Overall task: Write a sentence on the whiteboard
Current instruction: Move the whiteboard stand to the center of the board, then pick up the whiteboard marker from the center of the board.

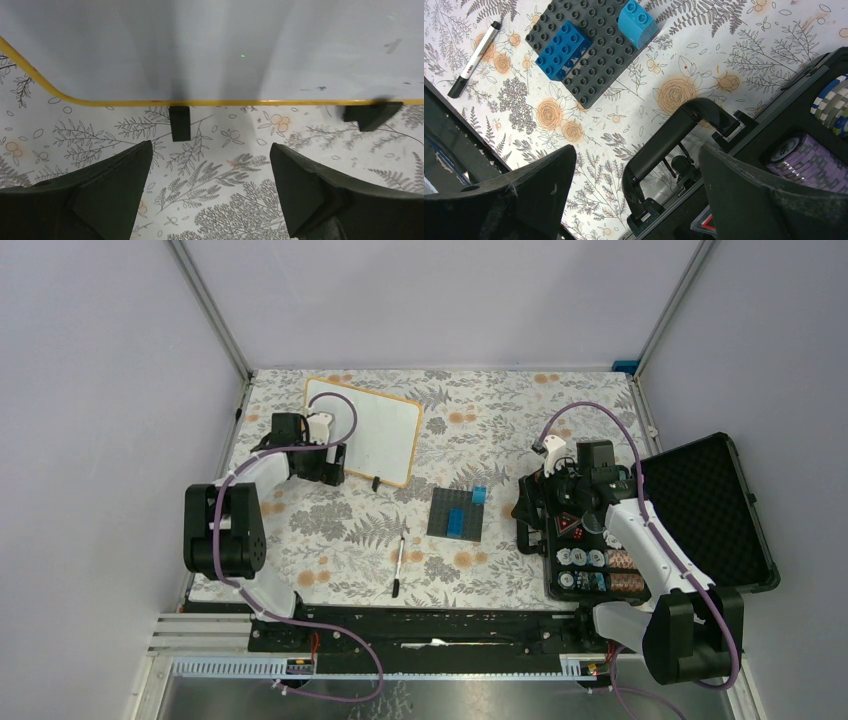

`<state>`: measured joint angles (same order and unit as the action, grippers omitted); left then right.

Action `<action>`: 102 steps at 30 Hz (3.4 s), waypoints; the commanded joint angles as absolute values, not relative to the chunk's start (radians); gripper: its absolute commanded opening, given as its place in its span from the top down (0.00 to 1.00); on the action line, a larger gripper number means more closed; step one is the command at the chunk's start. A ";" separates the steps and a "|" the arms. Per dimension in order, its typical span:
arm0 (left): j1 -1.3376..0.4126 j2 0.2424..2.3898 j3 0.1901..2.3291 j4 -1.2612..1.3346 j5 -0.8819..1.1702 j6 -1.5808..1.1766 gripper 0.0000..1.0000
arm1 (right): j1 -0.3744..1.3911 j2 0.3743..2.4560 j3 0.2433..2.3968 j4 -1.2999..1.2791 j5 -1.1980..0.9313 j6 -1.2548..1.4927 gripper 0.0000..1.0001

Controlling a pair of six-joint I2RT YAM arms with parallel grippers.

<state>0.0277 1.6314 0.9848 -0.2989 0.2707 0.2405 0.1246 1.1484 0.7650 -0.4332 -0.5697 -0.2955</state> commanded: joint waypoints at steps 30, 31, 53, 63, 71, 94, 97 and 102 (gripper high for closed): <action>-0.176 1.575 0.873 -0.114 0.402 0.317 0.01 | 0.137 1.141 0.773 -0.430 -0.605 -0.302 0.01; -0.189 1.569 0.873 -0.117 0.406 0.310 0.01 | 0.137 1.139 0.773 -0.430 -0.606 -0.302 0.01; -0.425 1.426 1.052 -0.805 0.536 0.916 0.01 | 0.145 1.142 0.773 -0.430 -0.623 -0.306 0.01; -0.694 1.563 1.082 -0.828 0.396 0.723 0.18 | 0.146 1.134 0.781 -0.440 -0.616 -0.295 0.01; -0.770 1.546 0.989 -0.681 0.232 0.233 0.22 | 0.146 1.135 0.784 -0.439 -0.617 -0.296 0.01; -0.850 1.740 1.018 -0.601 -0.104 -0.080 0.84 | 0.146 1.111 0.780 -0.439 -0.615 -0.299 0.01; -0.830 1.731 1.042 -0.609 -0.108 -0.045 1.00 | 0.146 1.120 0.788 -0.429 -0.656 -0.281 0.01; -0.800 1.636 1.154 -0.664 0.059 0.055 1.00 | 0.168 1.153 0.852 -0.423 -0.756 -0.217 0.01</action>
